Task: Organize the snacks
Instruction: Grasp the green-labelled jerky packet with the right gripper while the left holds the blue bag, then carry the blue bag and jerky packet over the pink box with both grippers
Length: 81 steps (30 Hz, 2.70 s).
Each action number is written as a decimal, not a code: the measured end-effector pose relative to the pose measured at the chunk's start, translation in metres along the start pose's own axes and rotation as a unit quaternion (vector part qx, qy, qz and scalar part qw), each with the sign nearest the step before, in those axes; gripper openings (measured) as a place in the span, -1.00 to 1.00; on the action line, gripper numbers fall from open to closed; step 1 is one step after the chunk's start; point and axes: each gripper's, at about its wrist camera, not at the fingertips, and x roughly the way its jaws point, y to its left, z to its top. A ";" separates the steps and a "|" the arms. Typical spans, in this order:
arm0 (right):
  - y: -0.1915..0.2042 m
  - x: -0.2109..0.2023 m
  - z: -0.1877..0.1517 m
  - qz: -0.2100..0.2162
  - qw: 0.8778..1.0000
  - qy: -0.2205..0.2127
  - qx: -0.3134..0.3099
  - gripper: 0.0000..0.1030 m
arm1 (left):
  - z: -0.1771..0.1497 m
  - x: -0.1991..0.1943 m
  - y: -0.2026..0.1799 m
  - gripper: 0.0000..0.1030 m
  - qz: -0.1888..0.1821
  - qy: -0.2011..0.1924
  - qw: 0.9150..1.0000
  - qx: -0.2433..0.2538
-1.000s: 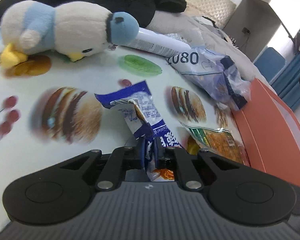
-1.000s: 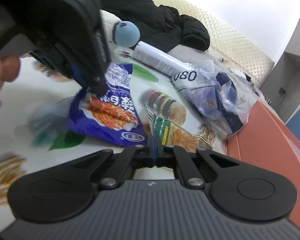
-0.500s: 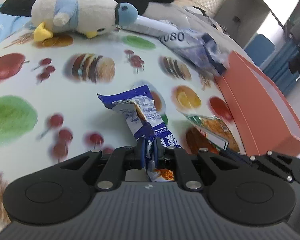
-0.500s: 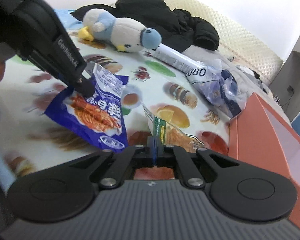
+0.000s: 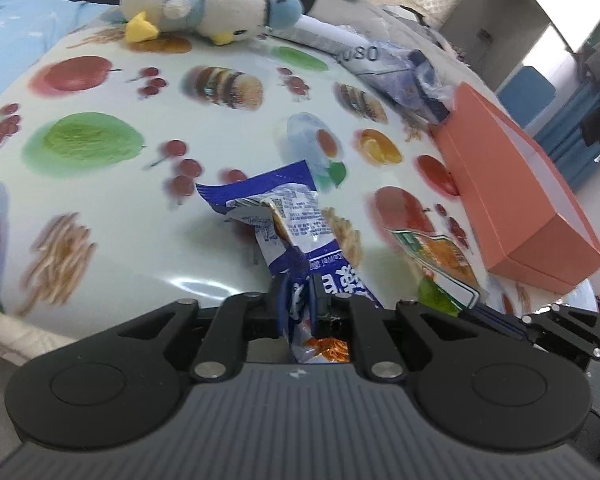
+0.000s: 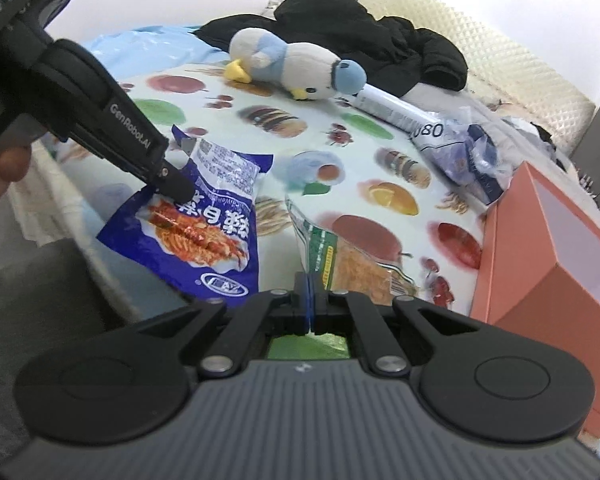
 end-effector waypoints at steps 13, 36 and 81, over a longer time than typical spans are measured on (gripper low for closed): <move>-0.030 -0.003 -0.006 0.053 0.989 -0.039 0.131 0.38 | 0.010 0.001 0.000 0.43 0.012 -0.036 0.995 -0.087; -0.080 0.057 -0.040 -0.016 0.971 0.015 0.238 0.76 | 0.014 0.048 -0.029 0.26 0.105 -0.025 0.994 -0.004; -0.105 -0.011 -0.020 -0.018 0.967 -0.018 0.253 -0.46 | 0.032 -0.030 -0.098 -0.36 0.044 -0.055 0.996 0.057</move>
